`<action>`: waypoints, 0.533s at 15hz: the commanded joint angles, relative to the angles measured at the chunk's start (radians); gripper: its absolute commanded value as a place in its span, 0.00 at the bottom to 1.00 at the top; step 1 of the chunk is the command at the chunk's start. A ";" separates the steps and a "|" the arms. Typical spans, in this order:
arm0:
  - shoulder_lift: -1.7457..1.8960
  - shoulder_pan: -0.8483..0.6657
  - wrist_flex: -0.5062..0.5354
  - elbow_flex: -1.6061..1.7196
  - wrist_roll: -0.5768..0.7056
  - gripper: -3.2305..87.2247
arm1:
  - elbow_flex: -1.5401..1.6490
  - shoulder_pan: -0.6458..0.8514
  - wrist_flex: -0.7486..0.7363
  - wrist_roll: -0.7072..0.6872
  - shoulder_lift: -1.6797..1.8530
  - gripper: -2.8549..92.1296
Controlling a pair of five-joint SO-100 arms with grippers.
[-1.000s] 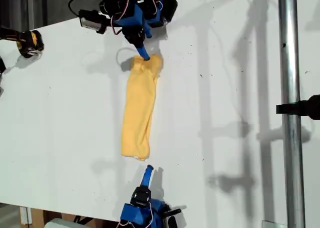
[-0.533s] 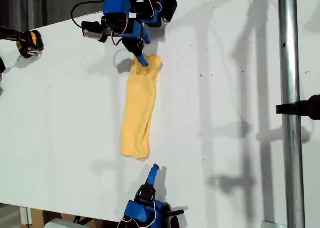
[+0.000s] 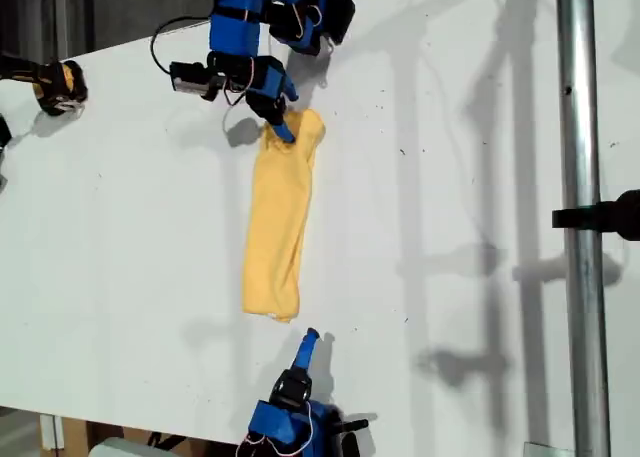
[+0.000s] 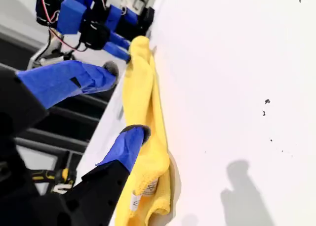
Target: Grasp corners of a towel and fold twice.
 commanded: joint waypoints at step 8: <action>0.006 -0.018 0.012 -0.015 -0.040 0.24 | -0.256 0.061 -0.201 -0.166 -0.508 0.40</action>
